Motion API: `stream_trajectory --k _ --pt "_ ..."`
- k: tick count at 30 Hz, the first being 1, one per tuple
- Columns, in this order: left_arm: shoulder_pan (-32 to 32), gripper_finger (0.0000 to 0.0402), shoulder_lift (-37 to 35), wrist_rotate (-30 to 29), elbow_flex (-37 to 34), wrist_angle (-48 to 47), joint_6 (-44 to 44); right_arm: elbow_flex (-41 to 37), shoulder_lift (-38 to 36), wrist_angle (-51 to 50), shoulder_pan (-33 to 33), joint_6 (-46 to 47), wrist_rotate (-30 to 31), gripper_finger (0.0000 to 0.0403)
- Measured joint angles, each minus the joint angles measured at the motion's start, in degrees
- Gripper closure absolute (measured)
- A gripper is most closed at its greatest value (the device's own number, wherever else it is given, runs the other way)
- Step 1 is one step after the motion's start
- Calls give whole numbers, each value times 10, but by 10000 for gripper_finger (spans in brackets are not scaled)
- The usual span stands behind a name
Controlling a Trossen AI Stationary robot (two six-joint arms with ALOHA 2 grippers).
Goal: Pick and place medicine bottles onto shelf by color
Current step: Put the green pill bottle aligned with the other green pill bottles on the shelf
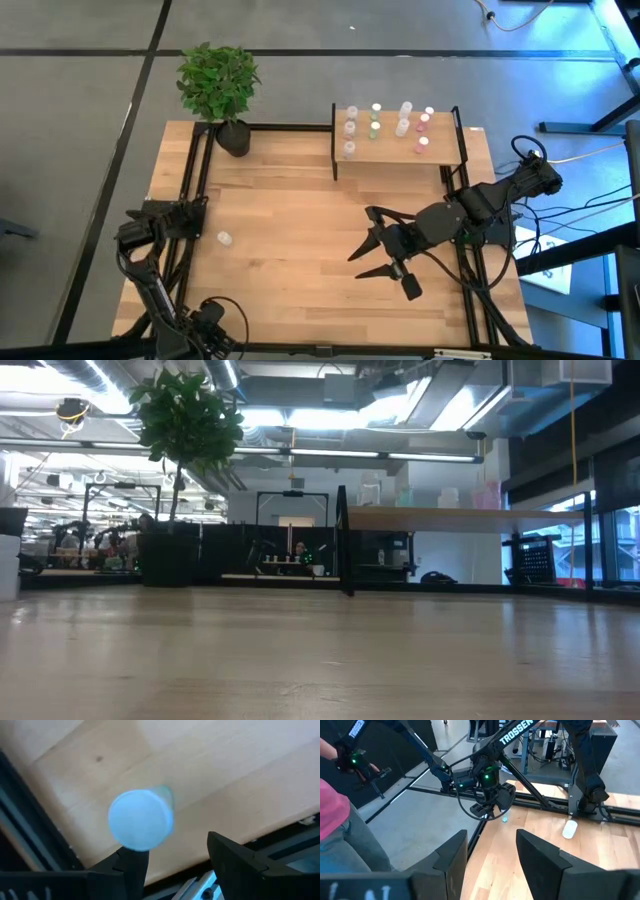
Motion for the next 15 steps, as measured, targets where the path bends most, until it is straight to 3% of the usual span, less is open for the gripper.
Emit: stream_trajectory --k 6,15 --pt "-3 208 0 5 0 -22 -14 0 0 0 0 12 0 231" --pt "1 208 0 -39 0 -54 -11 0 0 0 0 12 0 231"
